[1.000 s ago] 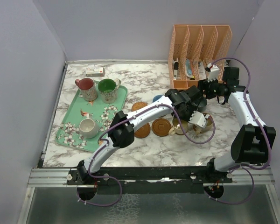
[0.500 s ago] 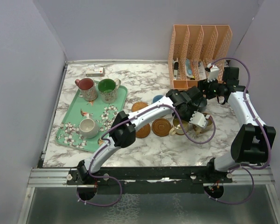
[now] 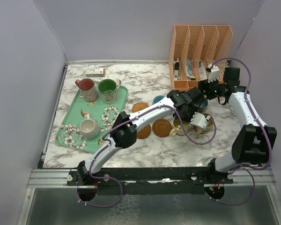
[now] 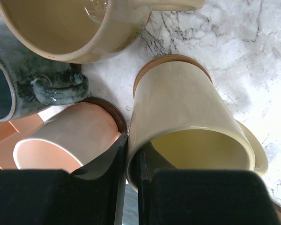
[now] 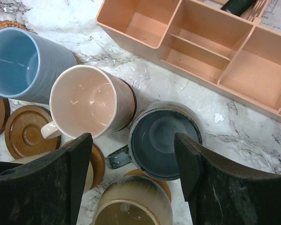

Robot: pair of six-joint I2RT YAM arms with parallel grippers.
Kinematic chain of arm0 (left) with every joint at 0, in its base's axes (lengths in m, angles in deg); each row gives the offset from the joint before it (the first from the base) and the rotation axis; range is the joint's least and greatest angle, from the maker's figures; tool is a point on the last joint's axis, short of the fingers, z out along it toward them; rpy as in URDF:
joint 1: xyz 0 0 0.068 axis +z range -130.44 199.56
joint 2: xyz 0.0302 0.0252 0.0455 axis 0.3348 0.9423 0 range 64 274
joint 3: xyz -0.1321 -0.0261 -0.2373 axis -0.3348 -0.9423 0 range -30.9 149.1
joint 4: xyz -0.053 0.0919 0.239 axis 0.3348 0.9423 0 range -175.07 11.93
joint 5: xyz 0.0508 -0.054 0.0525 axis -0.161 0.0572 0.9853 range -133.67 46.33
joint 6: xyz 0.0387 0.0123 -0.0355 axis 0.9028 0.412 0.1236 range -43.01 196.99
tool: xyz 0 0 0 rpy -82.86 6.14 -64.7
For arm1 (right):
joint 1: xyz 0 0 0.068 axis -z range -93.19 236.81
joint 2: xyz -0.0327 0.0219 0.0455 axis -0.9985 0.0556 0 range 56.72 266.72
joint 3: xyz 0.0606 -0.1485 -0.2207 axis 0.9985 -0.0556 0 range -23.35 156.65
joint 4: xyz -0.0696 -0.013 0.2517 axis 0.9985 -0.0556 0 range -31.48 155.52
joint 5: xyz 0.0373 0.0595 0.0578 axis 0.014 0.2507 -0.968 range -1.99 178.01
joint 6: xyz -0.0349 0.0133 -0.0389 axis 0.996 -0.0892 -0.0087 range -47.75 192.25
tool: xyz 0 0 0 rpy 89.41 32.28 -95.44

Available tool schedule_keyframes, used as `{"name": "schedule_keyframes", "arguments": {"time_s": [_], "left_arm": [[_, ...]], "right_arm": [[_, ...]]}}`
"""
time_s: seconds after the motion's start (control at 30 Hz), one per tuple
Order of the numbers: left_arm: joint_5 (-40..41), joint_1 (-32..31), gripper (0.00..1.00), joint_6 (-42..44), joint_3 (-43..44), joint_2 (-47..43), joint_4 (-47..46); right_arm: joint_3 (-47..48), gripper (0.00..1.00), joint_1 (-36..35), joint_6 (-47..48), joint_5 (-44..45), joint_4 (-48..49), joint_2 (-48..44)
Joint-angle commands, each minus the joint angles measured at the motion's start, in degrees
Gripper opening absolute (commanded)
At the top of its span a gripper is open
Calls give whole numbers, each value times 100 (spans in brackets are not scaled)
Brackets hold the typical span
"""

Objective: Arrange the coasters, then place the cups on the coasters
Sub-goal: Place the cup on the coaster.

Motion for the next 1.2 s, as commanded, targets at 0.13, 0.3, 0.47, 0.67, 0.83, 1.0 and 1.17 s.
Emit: {"name": "schedule_keyframes", "arguments": {"time_s": [0.13, 0.3, 0.47, 0.67, 0.83, 1.0, 1.17], "left_arm": [[49, -59, 6, 76, 257, 67, -32], [66, -59, 20, 67, 288, 99, -37], [93, -66, 27, 61, 376, 157, -40], [102, -68, 29, 48, 398, 173, -66], [110, -75, 30, 42, 403, 161, -97], [104, -75, 32, -15, 473, 141, -156], [83, -82, 34, -90, 516, 106, -228]], "right_arm": [[-25, 71, 38, 66, -131, 126, 41], [-31, 71, 40, 66, -140, 126, 49], [-25, 70, 39, 66, -150, 120, 48], [-26, 71, 44, 75, -154, 118, 45], [-27, 71, 40, 75, -157, 119, 48], [-23, 70, 38, 75, -156, 109, 45], [-16, 71, 40, 75, -182, 109, 47]]}}
